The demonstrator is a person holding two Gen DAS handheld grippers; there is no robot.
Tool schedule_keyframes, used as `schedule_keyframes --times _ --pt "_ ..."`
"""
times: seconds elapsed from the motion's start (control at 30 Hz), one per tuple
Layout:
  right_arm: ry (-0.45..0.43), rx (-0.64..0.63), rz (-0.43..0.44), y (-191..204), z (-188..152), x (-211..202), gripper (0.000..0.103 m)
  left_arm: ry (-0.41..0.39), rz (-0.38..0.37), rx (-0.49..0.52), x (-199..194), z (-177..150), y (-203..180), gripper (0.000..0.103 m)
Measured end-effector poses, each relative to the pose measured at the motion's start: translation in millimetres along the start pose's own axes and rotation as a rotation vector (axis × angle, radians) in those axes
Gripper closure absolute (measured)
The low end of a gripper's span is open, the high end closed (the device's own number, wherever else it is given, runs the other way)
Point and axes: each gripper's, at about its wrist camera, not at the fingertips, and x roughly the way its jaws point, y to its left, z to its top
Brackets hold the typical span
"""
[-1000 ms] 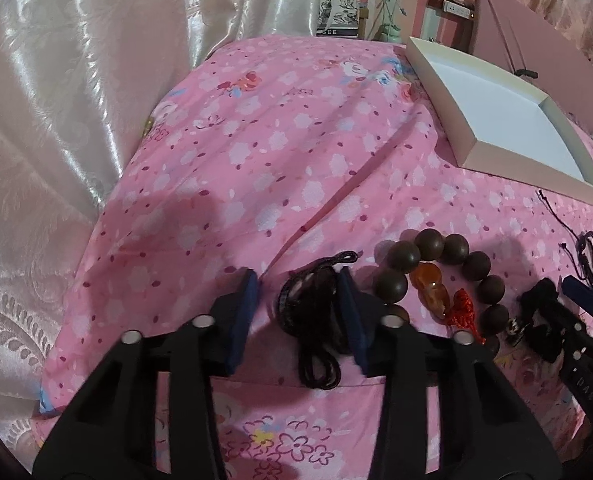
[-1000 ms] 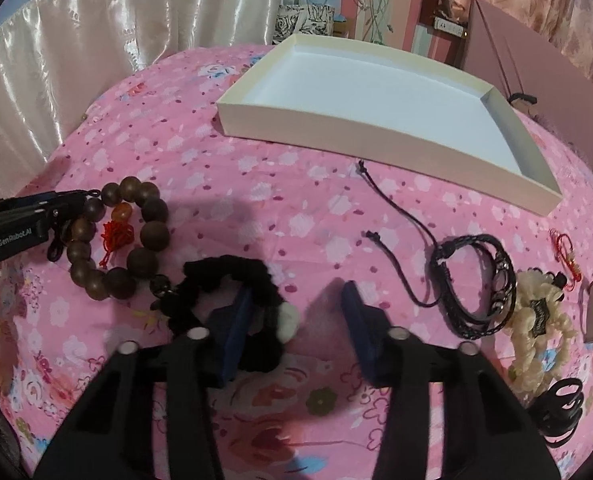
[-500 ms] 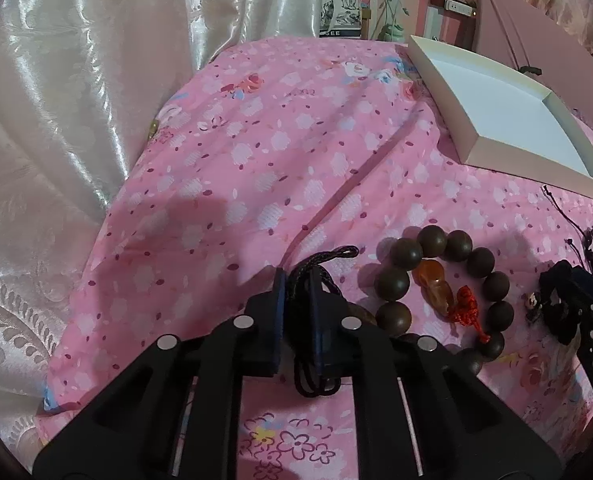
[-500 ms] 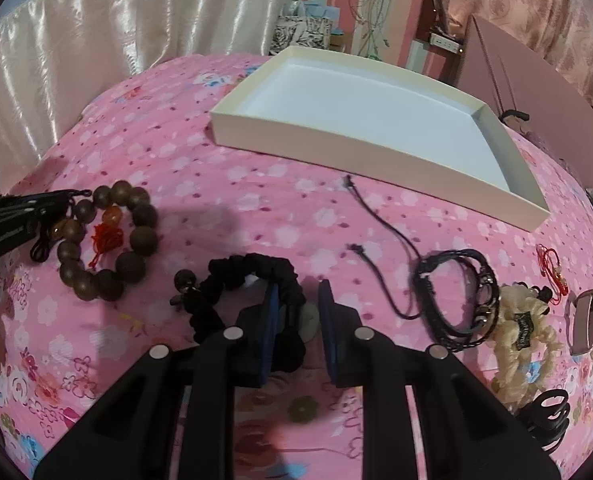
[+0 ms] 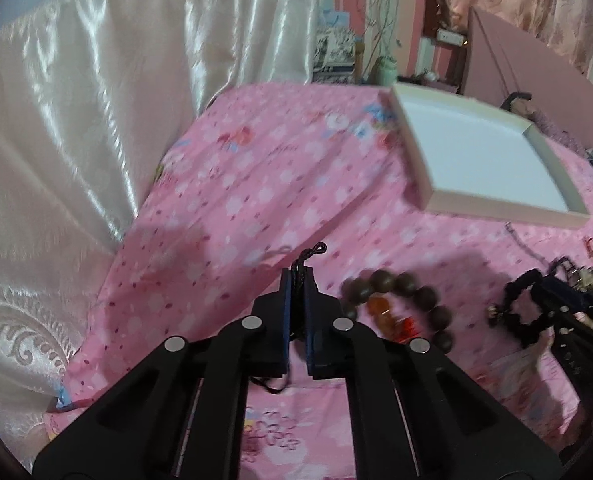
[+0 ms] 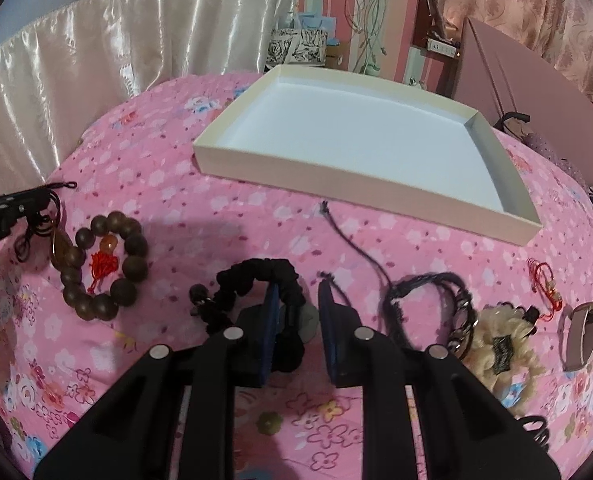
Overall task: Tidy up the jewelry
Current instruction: 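Carry the necklace with the left tool into the white tray while the right tool drops the scrunchie there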
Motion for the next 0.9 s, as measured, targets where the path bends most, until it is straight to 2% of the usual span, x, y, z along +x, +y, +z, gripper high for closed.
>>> schedule_keyframes --times 0.3,0.6,0.77,0.9 --pt "-0.03 0.044 -0.002 -30 22 -6 0.083 -0.055 -0.043 0.036 -18 28 -37 0.1" --pt "-0.088 0.076 -0.035 -73 73 -11 0.083 -0.106 -0.099 0.069 -27 72 -84 0.1" --pt "-0.097 0.095 -0.05 -99 109 4 0.083 -0.105 -0.163 0.075 -11 107 -114 0.1" --pt "-0.096 0.113 -0.072 -119 139 26 0.083 -0.071 -0.203 0.063 22 138 -140 0.1"
